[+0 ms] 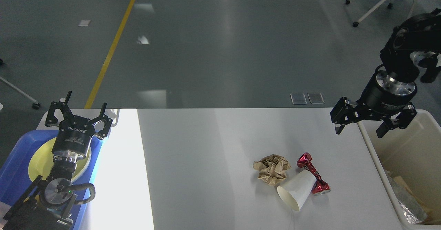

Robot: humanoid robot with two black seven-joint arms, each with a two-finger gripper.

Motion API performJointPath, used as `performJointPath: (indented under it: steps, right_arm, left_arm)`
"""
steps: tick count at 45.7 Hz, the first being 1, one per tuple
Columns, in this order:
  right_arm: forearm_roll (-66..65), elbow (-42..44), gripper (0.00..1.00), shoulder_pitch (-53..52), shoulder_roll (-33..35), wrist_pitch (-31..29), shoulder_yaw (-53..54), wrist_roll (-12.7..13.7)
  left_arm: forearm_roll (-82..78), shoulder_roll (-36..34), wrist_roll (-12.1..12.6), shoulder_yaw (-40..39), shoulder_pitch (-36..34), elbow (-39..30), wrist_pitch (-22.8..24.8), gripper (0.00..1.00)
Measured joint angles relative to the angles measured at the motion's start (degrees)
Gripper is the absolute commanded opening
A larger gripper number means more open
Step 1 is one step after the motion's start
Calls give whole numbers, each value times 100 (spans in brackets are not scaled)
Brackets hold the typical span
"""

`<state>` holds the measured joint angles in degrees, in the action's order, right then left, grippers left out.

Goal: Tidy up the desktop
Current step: 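Move the right gripper over the crumpled brown paper and lower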

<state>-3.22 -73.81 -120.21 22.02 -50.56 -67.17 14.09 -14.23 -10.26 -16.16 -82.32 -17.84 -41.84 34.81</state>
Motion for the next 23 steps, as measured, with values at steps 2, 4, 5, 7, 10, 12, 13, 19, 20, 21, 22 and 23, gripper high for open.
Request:
performJointPath:
  steps: [2,4,5,7,10,12,13,19,20,21,22,23]
  right_arm:
    - [80,-234,100,-272,-49,12,-28,2]
    - [165,-497,99,-537,-87,36,-54,3]
    - [199,-614,99,-643,-108,56,-67,3]
    - [263,-898,99,-871,-206,144,-90,2]
    - [375,-1284,100,-1172,-406,376,-151,-18]
    - [510,-1544,100,-1377,-567,625,-234,-43]
    - [584,-1632,100,-1456,-645,744,-276,-55]
    - [1084,-1961,100,-1784,-1198,1255,-504,-306]
    - [1128,-1985,100,-1824,-1260,1284,-522,-394]
    - [1168,-2012,100,-1880,-1328,1308,-541,-522]
    - [1190,-2029,100,-1927,-1378,1323,-556,-625]
    - [1206,-2043,100,-1973,-1423,1333,-569,-722]
  left_arm:
    - [-1,0,0,1,0,0,0,97]
    - [0,2,0,2,0,0,-1,97]
    - [0,3,0,2,0,0,-1,97]
    - [0,5,0,2,0,0,-2,97]
    - [0,7,-1,2,0,0,-2,97]
    - [-1,7,-2,2,0,0,-2,97]
    - [-1,7,-5,2,0,0,-2,97]
    - [0,7,-10,2,0,0,-2,97]
    - [0,7,-10,2,0,0,-2,97]
    - [0,7,-10,2,0,0,-2,97]
    - [0,7,-11,2,0,0,-2,97]
    - [0,7,-11,3,0,0,-2,97]
